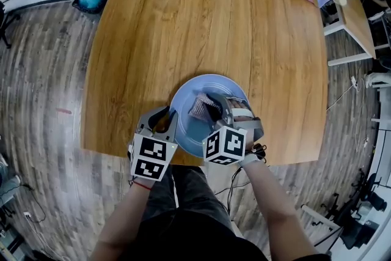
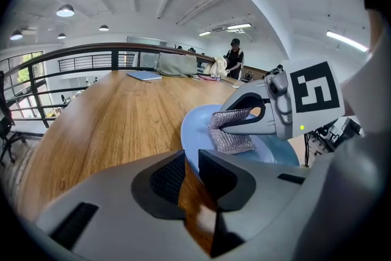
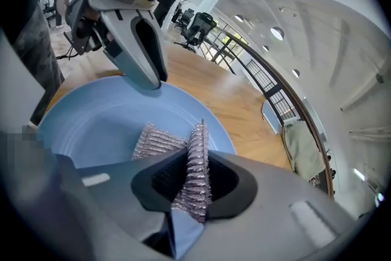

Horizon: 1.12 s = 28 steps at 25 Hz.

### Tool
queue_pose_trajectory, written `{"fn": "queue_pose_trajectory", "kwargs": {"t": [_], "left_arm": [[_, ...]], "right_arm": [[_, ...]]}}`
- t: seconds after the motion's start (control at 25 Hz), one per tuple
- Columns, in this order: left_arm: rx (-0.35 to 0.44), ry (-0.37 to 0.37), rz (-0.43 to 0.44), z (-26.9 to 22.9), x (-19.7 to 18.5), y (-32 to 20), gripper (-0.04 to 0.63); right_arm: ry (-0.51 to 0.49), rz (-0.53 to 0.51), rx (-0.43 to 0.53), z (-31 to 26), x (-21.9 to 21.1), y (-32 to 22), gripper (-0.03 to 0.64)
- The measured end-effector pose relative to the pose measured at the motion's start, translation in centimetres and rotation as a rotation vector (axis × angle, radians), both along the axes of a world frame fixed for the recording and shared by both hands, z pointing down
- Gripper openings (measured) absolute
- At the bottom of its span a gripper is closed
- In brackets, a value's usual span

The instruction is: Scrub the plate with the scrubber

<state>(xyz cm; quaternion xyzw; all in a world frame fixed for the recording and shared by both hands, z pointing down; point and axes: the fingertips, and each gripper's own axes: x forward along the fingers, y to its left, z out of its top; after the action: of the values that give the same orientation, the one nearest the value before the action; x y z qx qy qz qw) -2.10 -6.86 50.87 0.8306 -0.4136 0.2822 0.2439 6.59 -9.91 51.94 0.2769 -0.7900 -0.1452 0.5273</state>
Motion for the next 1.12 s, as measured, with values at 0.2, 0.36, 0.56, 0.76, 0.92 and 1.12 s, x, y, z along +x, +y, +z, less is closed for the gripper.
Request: {"fn": "queue_pose_trajectory", "kwargs": {"t": [0.2, 0.36, 0.56, 0.76, 0.92, 1.12], "left_arm": [[0.0, -0.01, 0.009, 0.0, -0.1, -0.1, 0.06], [0.001, -0.016, 0.013, 0.1, -0.1, -0.2, 0.06], [0.006, -0.023, 0.01, 0.0, -0.2, -0.2, 0.06], [0.057, -0.054, 0.038, -0.2, -0.2, -0.3, 0.062], [0.26, -0.204, 0.097, -2.2, -0.3, -1.1, 0.083], [0.336, -0.336, 0.144, -3.0, -0.6, -1.1, 0.086]], "right_arm": [[0.008, 0.055, 0.004, 0.0, 1.3, -0.7, 0.078], [0.022, 0.092, 0.001, 0.1, 2.8, -0.5, 0.078], [0.028, 0.142, -0.003, 0.1, 4.6, 0.2, 0.078], [0.041, 0.167, -0.01, 0.2, 5.7, 1.2, 0.08], [0.062, 0.171, -0.001, -0.2, 6.1, 2.0, 0.08], [-0.011, 0.213, 0.068, -2.6, 6.9, 2.7, 0.08]]}}
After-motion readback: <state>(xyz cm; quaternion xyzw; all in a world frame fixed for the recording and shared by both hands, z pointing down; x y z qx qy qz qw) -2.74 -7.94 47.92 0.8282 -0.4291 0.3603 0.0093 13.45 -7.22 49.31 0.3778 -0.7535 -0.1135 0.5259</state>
